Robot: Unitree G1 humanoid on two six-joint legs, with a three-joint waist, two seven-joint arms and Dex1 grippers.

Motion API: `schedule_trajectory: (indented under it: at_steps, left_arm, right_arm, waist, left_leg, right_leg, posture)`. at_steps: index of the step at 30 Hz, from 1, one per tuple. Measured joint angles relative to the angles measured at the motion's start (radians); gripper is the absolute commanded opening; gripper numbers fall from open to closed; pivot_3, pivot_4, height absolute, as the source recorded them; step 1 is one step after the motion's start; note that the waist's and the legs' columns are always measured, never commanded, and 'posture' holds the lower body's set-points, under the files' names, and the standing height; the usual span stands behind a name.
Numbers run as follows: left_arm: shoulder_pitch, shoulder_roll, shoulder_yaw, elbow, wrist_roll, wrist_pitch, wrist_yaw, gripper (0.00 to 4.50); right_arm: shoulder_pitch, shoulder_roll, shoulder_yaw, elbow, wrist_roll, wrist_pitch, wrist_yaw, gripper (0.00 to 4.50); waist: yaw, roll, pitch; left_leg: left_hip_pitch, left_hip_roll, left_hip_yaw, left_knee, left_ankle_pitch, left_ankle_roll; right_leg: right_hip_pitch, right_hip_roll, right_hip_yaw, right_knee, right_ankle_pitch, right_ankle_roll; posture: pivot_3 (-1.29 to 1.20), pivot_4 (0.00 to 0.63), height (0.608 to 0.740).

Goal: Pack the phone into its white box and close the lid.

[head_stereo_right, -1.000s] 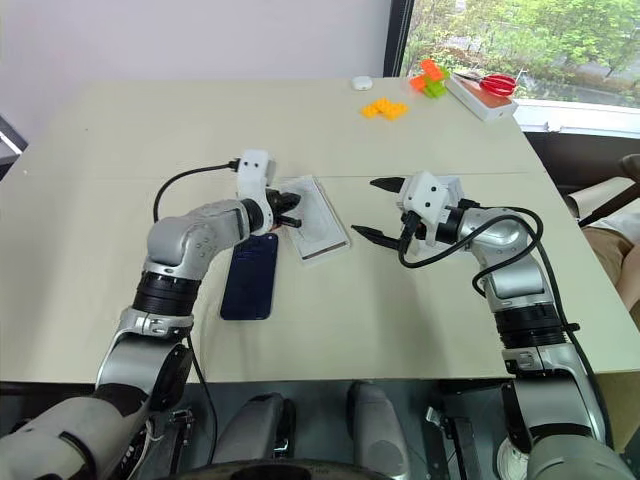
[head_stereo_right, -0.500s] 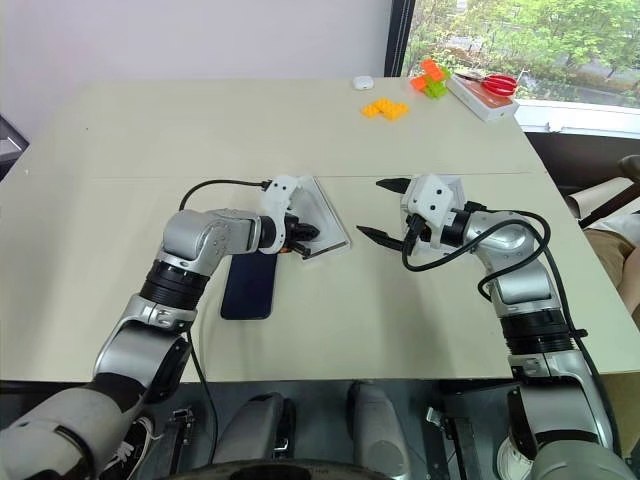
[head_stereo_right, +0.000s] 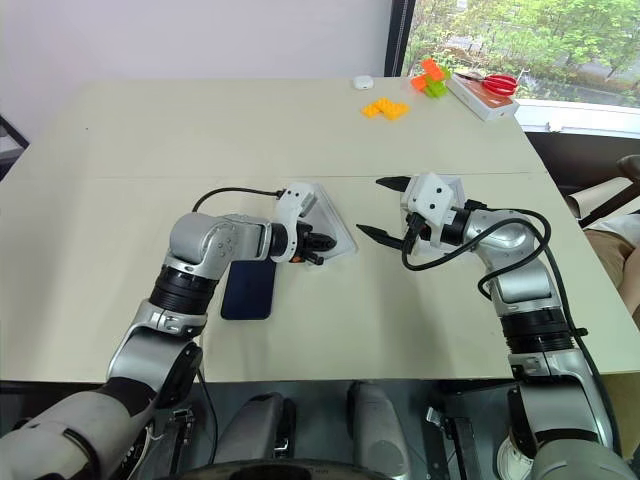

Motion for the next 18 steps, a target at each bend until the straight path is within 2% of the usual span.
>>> schedule_trajectory:
  at_steps: [6,12,18]
  left_arm:
    - [0.028,0.023,-0.014,-0.016,0.032,-0.051,0.015,0.06]
    - [0.025,0.084,0.118,-0.088,0.022,-0.164,0.016,0.06]
    - [0.072,0.173,0.187,-0.142,0.021,-0.196,0.014,0.06]
  right_arm:
    - [-0.002,0.000,0.000,0.014,-0.002,-0.002,0.000,4.50]
    - [-0.004,0.001,0.002,0.023,-0.024,-0.009,-0.013,4.50]
    - [-0.027,0.019,0.064,0.110,-0.178,-0.088,-0.110,4.50]
  waist:
    - [-0.001,0.000,0.000]
    - [0.000,0.000,0.000]
    - [-0.005,0.000,0.000]
  left_leg:
    - [0.000,0.000,0.000,0.000,0.000,0.000]
    - [0.000,0.000,0.000,0.000,0.000,0.000]
    - [0.000,0.000,0.001,0.000,0.000,0.000]
  right_leg:
    - [0.000,0.000,0.000,0.001,0.000,0.000]
    - [-0.001,0.000,0.000,0.001,0.000,0.000]
    - [-0.001,0.000,0.001,0.001,0.000,0.000]
  posture:
    - [0.00,0.150,0.740]
    - [0.00,0.150,0.740]
    - [0.00,0.150,0.740]
